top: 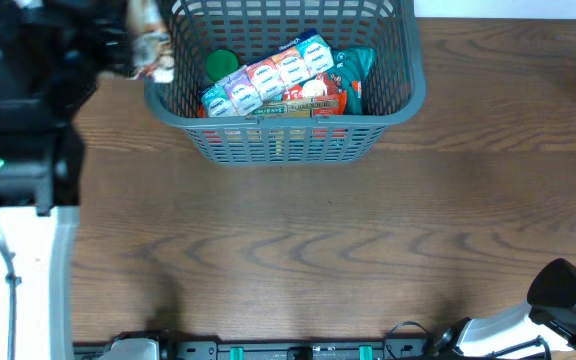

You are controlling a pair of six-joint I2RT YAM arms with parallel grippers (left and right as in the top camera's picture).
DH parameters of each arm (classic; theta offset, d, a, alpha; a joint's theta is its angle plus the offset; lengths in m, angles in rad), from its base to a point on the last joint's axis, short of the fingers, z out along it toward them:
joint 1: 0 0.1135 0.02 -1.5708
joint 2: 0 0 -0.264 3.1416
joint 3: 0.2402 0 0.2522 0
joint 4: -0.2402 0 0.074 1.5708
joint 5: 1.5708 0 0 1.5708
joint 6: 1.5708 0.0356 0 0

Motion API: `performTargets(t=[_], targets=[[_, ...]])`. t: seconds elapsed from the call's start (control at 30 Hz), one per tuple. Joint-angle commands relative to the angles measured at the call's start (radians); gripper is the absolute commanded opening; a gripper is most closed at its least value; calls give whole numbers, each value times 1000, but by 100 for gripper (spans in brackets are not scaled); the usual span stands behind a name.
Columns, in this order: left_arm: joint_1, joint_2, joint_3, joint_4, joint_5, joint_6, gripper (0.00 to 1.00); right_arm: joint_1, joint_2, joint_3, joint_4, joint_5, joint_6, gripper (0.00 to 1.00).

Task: Pack container
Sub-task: 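Lift the PanTree pouch and drop it into the basket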

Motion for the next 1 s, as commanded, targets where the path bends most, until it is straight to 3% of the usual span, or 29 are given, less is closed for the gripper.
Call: performTargets(t=[0.0,0.1,0.3,0.57,0.77,0.83,0.93,0.97], targets=[[-80,82,14,67,12,327,6,-3,1,-1,1,-8,-16,99],[-134,156,14,140,12,400,6,-3,1,-1,-5,-8,-16,99],[-182,326,14,242,12,399,6,-3,1,-1,-22,-8,-16,99],[-187,548,13,158,12,399,6,-3,1,-1,-47,-8,-15,99],[-187,617,13,43,12,399,7,-3,1,-1,-45,-8,-15,99],[-187,629,13,0,12,399,17,-3,1,-1,-41,-8,-15,99],[-186,631,13,-42,12,399,41,-3,1,-1,-40,-8,-16,99],[-186,628,13,-49,10,399,72,-3,1,-1,-40,-8,-15,99]])
